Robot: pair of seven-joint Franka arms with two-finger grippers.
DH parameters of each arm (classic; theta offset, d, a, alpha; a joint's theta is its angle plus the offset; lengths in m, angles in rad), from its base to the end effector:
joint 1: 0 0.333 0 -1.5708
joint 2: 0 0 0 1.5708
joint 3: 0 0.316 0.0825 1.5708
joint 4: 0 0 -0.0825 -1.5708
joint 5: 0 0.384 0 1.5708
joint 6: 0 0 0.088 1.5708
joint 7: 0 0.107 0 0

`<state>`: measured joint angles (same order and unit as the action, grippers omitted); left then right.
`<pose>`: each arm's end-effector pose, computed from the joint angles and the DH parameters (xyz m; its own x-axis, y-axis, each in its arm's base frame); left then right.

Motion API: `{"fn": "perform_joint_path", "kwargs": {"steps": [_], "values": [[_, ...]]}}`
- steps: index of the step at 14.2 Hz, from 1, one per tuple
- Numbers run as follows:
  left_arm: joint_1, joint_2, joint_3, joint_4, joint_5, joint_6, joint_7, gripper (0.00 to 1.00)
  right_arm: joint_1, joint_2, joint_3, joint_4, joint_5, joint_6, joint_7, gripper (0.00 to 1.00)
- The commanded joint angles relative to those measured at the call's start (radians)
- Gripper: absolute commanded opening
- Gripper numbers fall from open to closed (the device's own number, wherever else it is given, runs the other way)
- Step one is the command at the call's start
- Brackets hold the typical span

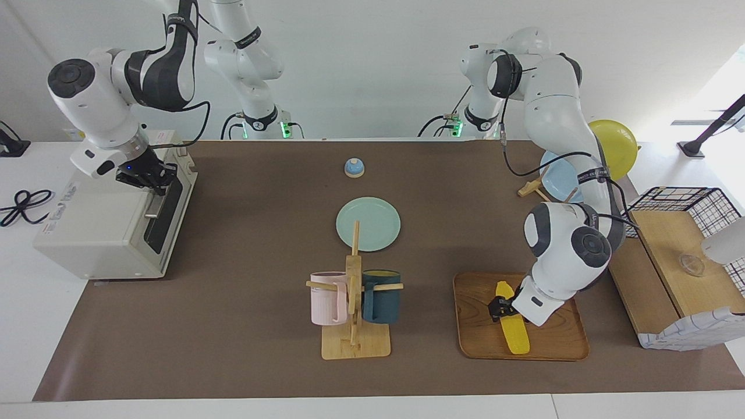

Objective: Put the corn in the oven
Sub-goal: 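Close the left gripper on the corn and lift it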

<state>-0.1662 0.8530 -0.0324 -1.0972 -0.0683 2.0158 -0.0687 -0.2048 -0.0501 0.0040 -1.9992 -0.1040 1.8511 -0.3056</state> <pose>0.7600 -0.1488 0.3125 0.9945 -0.0877 0.0580 -0.0928 -0.9914 0.0919 0.5189 -0.1139 0.4729 0.9833 0.1331 -0.1237 0.1416 -0.9880 0.0623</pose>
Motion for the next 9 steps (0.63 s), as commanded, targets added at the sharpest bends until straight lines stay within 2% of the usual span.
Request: {"fn": "perform_joint_path", "kwargs": {"steps": [1,5,6,9], "values": [[-0.012,0.024,0.028,0.037,0.002,0.018,-0.010,0.00,-0.027,-0.011,0.007,-0.036,-0.013,0.022,-0.029,0.00],[-0.012,0.017,0.031,0.036,-0.007,0.000,-0.011,0.00,-0.038,-0.011,0.008,-0.049,-0.013,0.023,-0.024,0.00],[-0.012,-0.002,0.031,0.034,-0.011,-0.038,-0.013,0.00,-0.033,-0.011,0.008,-0.052,-0.013,0.025,-0.021,0.00],[-0.022,-0.139,0.028,-0.013,-0.067,-0.147,-0.087,0.00,-0.024,-0.011,0.011,-0.091,-0.011,0.075,0.005,0.00]]}}
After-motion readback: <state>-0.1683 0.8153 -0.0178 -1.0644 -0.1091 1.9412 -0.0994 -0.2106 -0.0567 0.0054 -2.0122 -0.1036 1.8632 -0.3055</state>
